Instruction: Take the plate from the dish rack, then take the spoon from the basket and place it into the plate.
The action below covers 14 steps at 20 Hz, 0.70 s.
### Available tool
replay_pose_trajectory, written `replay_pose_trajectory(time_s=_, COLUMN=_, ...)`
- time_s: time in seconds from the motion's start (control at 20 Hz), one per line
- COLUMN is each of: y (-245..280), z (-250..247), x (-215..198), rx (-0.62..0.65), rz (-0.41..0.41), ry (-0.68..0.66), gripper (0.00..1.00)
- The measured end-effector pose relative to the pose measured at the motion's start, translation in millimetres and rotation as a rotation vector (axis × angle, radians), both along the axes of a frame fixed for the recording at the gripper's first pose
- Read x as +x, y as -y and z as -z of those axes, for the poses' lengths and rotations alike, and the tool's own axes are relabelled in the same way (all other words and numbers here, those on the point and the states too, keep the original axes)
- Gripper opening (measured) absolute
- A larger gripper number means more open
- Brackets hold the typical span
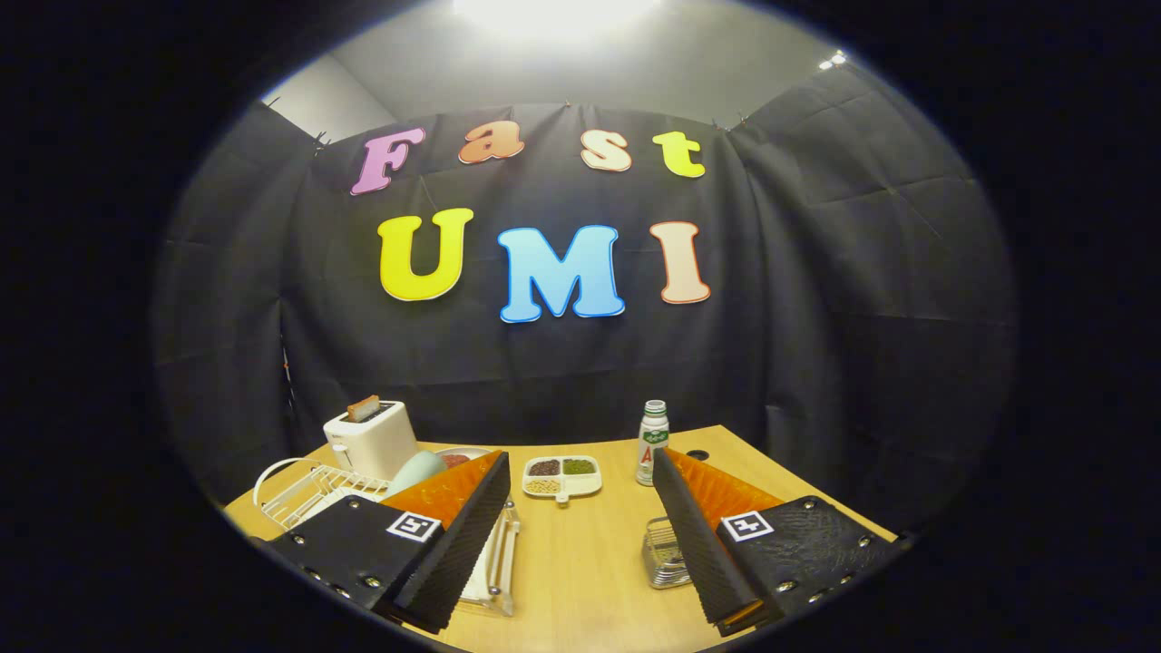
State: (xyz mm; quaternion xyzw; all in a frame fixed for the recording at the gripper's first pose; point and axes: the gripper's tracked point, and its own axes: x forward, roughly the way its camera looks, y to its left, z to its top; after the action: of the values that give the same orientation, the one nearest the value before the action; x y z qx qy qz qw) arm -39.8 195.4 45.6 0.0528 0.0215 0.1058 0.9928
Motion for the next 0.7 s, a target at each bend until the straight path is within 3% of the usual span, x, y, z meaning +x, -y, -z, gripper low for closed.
replay_pose_trajectory(time_s=0.25, y=-46.7, z=-1.7, x=2.4, rx=-0.002, rz=-0.057, ry=-0.016, gripper=0.97)
replay_pose_trajectory(time_s=0.7, y=-110.2, z=41.6, x=19.8, rx=-0.006, rz=-0.128, ry=-0.162, gripper=0.97)
